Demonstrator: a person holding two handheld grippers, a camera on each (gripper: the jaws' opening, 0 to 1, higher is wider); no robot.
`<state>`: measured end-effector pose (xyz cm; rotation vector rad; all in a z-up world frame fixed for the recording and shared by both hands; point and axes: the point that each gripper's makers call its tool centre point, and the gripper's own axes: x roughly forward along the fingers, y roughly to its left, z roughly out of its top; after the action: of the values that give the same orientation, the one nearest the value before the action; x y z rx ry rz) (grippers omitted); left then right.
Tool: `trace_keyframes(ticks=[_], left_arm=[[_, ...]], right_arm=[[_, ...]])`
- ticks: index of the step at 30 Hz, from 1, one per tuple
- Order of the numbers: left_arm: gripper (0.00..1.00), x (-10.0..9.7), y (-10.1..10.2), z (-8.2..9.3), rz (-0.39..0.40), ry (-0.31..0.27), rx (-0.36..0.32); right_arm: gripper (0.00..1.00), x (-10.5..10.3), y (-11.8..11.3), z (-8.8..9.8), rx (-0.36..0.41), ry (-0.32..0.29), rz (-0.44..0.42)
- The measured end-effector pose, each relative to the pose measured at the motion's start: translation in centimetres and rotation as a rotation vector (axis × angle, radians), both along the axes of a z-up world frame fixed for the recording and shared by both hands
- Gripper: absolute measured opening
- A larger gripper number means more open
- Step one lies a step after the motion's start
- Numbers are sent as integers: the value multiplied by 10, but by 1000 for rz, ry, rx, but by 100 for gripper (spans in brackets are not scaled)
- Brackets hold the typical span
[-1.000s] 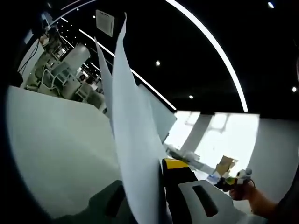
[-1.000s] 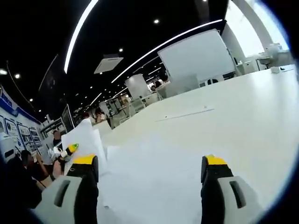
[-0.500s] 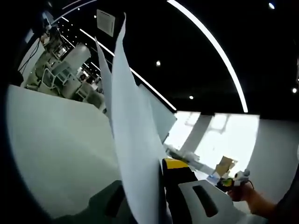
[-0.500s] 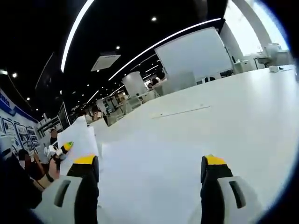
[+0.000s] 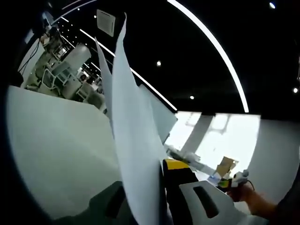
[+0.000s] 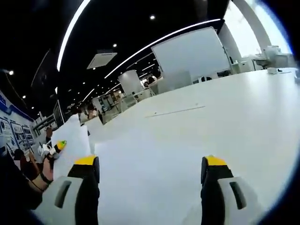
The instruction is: Organize the stack of printing papers by aligning and flattening the scattered papers on the table
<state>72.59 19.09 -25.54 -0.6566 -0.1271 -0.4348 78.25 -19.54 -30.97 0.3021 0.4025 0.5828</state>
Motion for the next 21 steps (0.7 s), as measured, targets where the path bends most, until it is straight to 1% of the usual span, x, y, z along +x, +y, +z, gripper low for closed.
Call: trace_keyframes(ticks=[14,18,21], left_arm=[[9,1,3,-2,-1,1,1],[9,1,3,-2,-1,1,0],[9,1,4,-2,-1,0,-2]], right_arm=[[85,6,-7,-10,-15,17,-18],[84,8,-10,-13,-36,16,-29],[84,10,-11,-14,-35,18,-34]])
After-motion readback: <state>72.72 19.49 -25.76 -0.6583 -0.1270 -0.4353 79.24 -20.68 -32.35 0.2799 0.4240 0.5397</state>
